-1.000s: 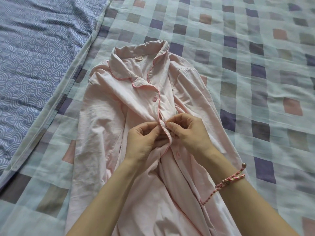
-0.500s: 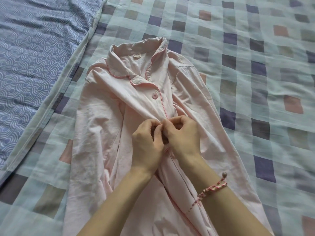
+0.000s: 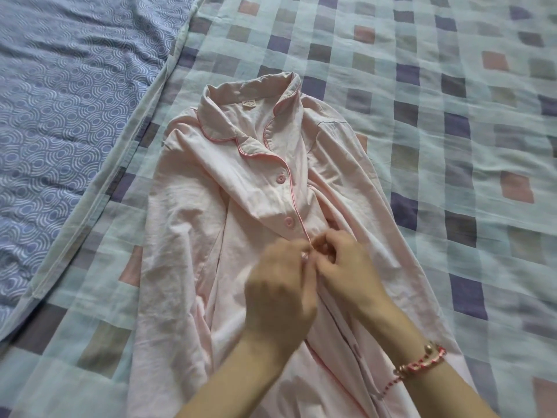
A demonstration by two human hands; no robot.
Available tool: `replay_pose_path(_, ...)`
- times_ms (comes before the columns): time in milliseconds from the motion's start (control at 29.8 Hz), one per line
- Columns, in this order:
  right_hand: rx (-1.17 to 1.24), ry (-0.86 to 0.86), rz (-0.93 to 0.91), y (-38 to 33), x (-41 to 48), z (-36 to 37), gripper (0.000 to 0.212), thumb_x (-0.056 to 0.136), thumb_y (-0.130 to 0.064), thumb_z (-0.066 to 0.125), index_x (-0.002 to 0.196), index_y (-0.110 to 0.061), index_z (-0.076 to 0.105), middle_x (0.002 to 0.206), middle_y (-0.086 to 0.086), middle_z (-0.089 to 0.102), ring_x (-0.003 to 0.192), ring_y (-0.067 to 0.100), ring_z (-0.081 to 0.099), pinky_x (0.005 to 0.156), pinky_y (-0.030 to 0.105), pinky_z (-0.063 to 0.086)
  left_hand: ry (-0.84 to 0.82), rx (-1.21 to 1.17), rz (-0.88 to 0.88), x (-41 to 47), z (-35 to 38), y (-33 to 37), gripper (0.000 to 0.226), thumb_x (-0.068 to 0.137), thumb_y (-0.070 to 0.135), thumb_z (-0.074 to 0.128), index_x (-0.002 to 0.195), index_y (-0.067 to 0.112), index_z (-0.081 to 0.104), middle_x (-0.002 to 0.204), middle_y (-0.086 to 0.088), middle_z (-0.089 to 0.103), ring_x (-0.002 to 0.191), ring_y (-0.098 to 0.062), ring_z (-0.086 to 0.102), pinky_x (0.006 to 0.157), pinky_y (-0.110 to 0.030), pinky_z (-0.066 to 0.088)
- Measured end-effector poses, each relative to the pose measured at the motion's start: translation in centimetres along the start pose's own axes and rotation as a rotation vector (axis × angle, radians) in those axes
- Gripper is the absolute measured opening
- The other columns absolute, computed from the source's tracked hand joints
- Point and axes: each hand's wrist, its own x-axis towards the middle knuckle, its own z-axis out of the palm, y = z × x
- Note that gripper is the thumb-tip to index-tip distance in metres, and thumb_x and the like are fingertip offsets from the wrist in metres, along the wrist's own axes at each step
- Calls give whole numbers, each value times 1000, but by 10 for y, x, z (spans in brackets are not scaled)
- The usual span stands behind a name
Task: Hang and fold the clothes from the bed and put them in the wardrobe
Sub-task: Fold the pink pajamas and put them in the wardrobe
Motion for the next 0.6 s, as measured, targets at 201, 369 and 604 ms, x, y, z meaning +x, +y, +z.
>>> replay_pose_path(201,-368,-149,-58,12,-18,6,6,87,-21,57,81,-21,54,89,-3,52,87,17,54,80,34,43,-194,272,-370,-19,17,-23,26,73,5,63,97,-1,54,96,-21,56,81,-38,59,76,-39,48)
replay_pose_path(369,-272,-71,-12,7,-27,10,9,90,-20,54,83,-14,55,91,1,61,88,22,57,79,37,44,-222,346,-917,19,4,-29,34,94,27,44,114,0,45,122,-19,52,113,-35,51,86,-40,40)
replay_pose_path(604,-103,27,-35,6,-41,10,9,85,-17,63,77,-21,61,76,-7,66,78,17,62,74,40,51,-369,462,-719,13,-18,-20,23,89,11,46,111,6,49,121,-12,52,115,-29,49,89,-38,40)
